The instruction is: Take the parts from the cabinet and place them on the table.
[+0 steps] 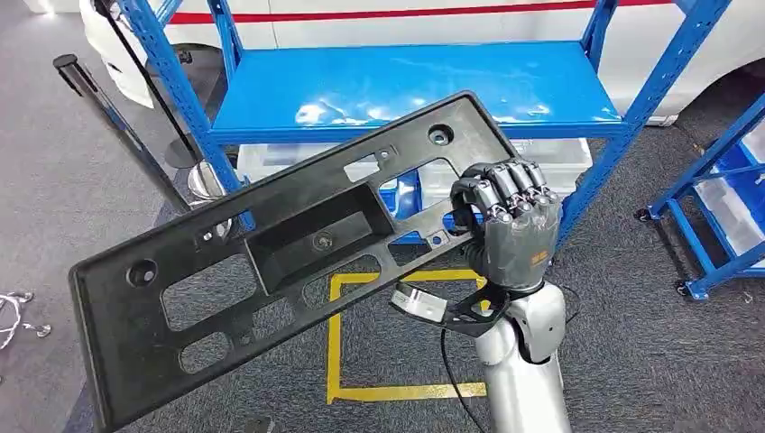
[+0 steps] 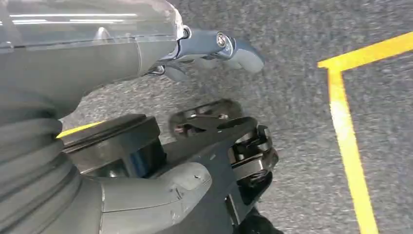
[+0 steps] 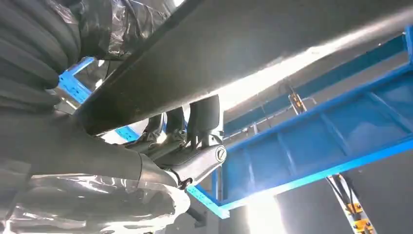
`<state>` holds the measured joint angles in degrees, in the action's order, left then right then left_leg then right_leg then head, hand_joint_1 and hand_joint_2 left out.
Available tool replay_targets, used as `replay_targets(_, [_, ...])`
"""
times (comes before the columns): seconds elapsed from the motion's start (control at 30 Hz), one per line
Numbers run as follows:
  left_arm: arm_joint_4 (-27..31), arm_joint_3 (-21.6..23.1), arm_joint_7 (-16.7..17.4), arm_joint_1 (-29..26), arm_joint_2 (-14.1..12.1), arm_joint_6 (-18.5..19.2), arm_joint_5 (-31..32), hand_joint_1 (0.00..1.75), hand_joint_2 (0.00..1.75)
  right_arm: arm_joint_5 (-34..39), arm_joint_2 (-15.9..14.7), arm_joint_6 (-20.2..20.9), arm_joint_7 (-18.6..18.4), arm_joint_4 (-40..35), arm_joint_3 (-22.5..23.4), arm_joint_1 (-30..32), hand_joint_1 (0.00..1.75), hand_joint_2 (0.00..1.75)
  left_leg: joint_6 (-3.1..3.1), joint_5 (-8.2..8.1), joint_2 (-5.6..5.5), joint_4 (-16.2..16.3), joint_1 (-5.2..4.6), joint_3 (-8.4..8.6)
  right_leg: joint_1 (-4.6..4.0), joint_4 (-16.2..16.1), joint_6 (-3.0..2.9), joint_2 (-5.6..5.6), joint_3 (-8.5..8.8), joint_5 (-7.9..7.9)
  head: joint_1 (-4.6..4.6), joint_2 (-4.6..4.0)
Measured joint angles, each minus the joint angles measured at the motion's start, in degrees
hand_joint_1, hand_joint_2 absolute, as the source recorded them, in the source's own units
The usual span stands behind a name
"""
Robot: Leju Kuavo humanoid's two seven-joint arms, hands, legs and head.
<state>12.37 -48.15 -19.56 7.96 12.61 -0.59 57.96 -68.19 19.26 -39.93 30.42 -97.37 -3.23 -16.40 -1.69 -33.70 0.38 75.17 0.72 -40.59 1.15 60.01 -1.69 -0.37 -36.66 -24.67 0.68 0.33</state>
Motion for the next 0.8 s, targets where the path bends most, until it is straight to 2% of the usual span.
replay_targets(0.03, [0.0,0.0,0.0,0.0,0.0,0.0,0.0,0.0,1.75,0.0,0.0,0.0,0.0,0.1,0.0,0.0,1.75,1.75,-0.11,1.87,0.01,-2.2,0.11,2.02,0.08,0.1,0.18,0.0,-0.81,0.52,0.0,0.0])
replay_targets(0.07, [0.0,0.0,0.0,0.0,0.0,0.0,0.0,0.0,1.75,0.0,0.0,0.0,0.0,0.1,0.0,0.0,1.75,1.75,-0.16,3.68,0.02,-6.0,0.16,4.97,0.19,0.3,0.4,0.02,-1.49,0.97,0.0,0.0])
replay_targets(0.1, [0.0,0.0,0.0,0.1,0.0,0.0,-0.1,0.0,1.75,0.0,0.0,0.0,0.0,0.1,0.0,0.0,1.75,1.75,-0.08,4.78,-0.01,-11.0,0.19,8.63,0.28,0.4,0.67,0.06,-2.0,1.41,0.0,0.0])
replay_targets(0.13, [0.0,0.0,0.0,0.3,0.0,0.0,-0.1,0.0,1.75,0.0,0.0,0.0,0.0,0.1,0.0,0.0,1.75,1.75,0.17,3.45,-0.15,-15.9,0.19,11.86,0.25,0.5,1.0,0.05,-2.28,1.84,0.0,0.0])
replay_targets(0.17, [0.0,0.0,0.0,0.3,0.0,0.0,-0.1,0.0,1.75,0.0,0.0,0.0,-0.1,0.1,-0.1,-0.1,1.75,1.75,0.75,3.53,-0.35,-17.2,-0.26,12.69,0.21,0.4,1.51,0.08,-2.43,2.38,-0.09,0.0])
replay_targets(0.2, [0.0,0.0,0.0,0.2,0.0,0.0,-0.1,0.0,1.75,-0.1,0.0,0.0,-0.1,0.2,-0.2,-0.1,1.75,1.75,1.24,4.11,-0.48,-17.1,-0.36,11.81,0.21,0.0,1.91,0.02,-2.16,2.86,-0.04,0.0])
replay_targets(0.27, [0.0,0.0,0.0,0.2,-0.1,0.0,-0.2,0.0,1.75,-0.1,0.0,0.0,-0.2,0.2,-0.4,-0.1,1.75,1.75,1.99,4.52,-0.49,-17.3,-0.53,11.51,0.3,-0.5,2.65,0.06,-2.2,3.9,-0.04,0.0])
replay_targets(0.3, [0.0,0.0,0.0,0.2,-0.1,0.0,-0.2,0.0,1.75,-0.1,0.0,0.0,-0.2,0.2,-0.4,-0.1,1.75,1.75,2.79,5.57,-0.34,-18.0,0.08,11.36,0.23,-0.4,3.08,0.05,-2.43,3.84,-0.11,0.0])
replay_targets(0.33, [0.0,0.0,0.1,0.3,0.0,0.0,-0.2,0.0,1.75,-0.1,0.0,0.0,-0.2,0.2,-0.4,-0.1,1.75,1.75,3.24,6.24,0.0,-18.0,-0.12,11.11,0.31,0.9,3.02,0.21,-3.04,1.56,-0.09,0.0])
replay_targets(0.37, [0.0,0.0,0.1,0.4,0.0,0.1,-0.2,0.0,1.75,-0.1,0.0,0.0,-0.4,0.2,-0.4,-0.1,1.75,1.75,3.9,6.7,0.04,-18.0,-0.17,10.37,0.29,3.8,2.93,0.25,-4.02,-1.79,-0.13,0.0])
replay_targets(0.4, [0.0,0.0,0.2,0.4,0.0,0.1,-0.2,0.0,1.75,-0.2,0.0,0.0,-0.4,0.2,-0.4,-0.2,1.75,1.75,4.09,7.3,0.05,-17.9,-0.29,9.64,0.21,8.0,2.92,0.26,-5.31,-5.26,-0.15,0.0])
replay_targets(0.43, [0.0,0.0,0.2,0.4,0.0,0.1,-0.2,0.0,1.75,-0.2,-0.1,0.0,-0.4,0.2,-0.4,-0.1,1.75,1.75,4.14,7.8,0.1,-17.9,-0.43,8.89,0.15,12.2,2.99,0.3,-6.38,-7.67,-0.11,0.0])
replay_targets(0.47, [0.0,0.0,0.2,0.4,-0.1,0.1,-0.2,0.0,1.75,-0.2,-0.1,0.0,-0.4,0.3,-0.4,-0.1,1.75,1.75,4.16,8.33,0.13,-17.8,-0.6,8.09,0.15,15.4,3.05,0.3,-6.97,-8.68,-0.15,0.0])
replay_targets(0.5, [0.0,0.0,0.3,0.3,-0.1,0.2,-0.2,0.0,1.75,-0.3,-0.1,0.0,-0.4,0.3,-0.4,-0.2,1.75,1.75,4.12,8.82,0.14,-17.7,-0.73,7.25,0.15,16.6,3.02,0.3,-6.6,-8.07,-0.11,0.0])
replay_targets(0.53, [0.0,0.0,0.3,0.4,0.0,0.2,-0.2,0.0,1.75,-0.5,-0.1,0.0,-0.4,0.4,-0.4,-0.2,1.75,1.75,4.03,9.35,0.14,-17.5,-0.83,6.34,0.11,15.3,2.87,0.3,-4.86,-6.36,-0.13,0.0])
replay_targets(0.57, [0.0,0.0,0.4,0.4,0.0,0.2,-0.2,0.0,1.75,-0.7,-0.1,0.0,-0.4,0.4,-0.4,-0.2,1.75,1.75,3.92,9.77,0.14,-17.1,-0.91,5.46,0.06,11.7,2.6,0.29,-1.82,-4.52,-0.13,0.0])
replay_targets(0.6, [0.0,0.0,0.4,0.4,0.0,0.2,-0.1,0.0,1.75,-0.8,-0.1,0.0,-0.4,0.4,-0.4,-0.2,1.75,1.75,3.78,10.09,0.11,-16.8,-0.94,4.82,-0.03,7.2,2.22,0.28,1.69,-3.59,-0.11,0.0])
replay_targets(0.63, [0.0,0.0,0.4,0.5,0.1,0.2,0.0,0.0,1.75,-0.8,-0.1,0.0,-0.4,0.4,-0.4,-0.3,1.75,1.75,3.61,10.3,0.12,-16.3,-0.9,4.43,-0.24,2.6,1.75,0.24,5.07,-4.43,-0.13,0.0])
replay_targets(0.67, [0.0,0.0,0.4,0.5,0.1,0.2,0.0,0.0,1.75,-0.9,0.0,0.0,-0.4,0.4,-0.4,-0.4,1.75,1.75,3.32,10.48,0.11,-16.0,-1.22,3.84,-0.63,-0.1,1.65,0.2,6.43,-5.58,-0.13,0.0])
replay_targets(0.73, [0.0,0.0,0.5,0.6,0.1,0.2,0.0,0.0,1.75,-1.0,0.0,0.0,-0.5,0.4,-0.4,-0.5,1.75,1.75,2.52,11.21,0.19,-16.1,-1.04,3.88,-0.86,0.0,1.36,0.26,5.92,-5.06,-0.11,0.0])
replay_targets(0.77, [0.0,0.0,0.5,0.6,0.1,0.3,0.1,0.0,1.75,-1.0,0.0,0.0,-0.5,0.4,-0.4,-0.5,1.75,1.75,2.16,11.67,0.21,-16.3,-0.88,3.87,-1.0,0.0,0.97,0.27,5.74,-4.69,-0.13,0.0])
replay_targets(0.8, [0.0,0.0,0.6,0.6,0.1,0.3,0.1,0.0,1.75,-1.2,0.0,0.0,-0.5,0.5,-0.4,-0.5,1.75,1.75,1.79,11.9,0.08,-16.3,-1.15,3.71,-0.37,-0.7,0.42,0.17,5.51,-3.92,-0.11,0.0])
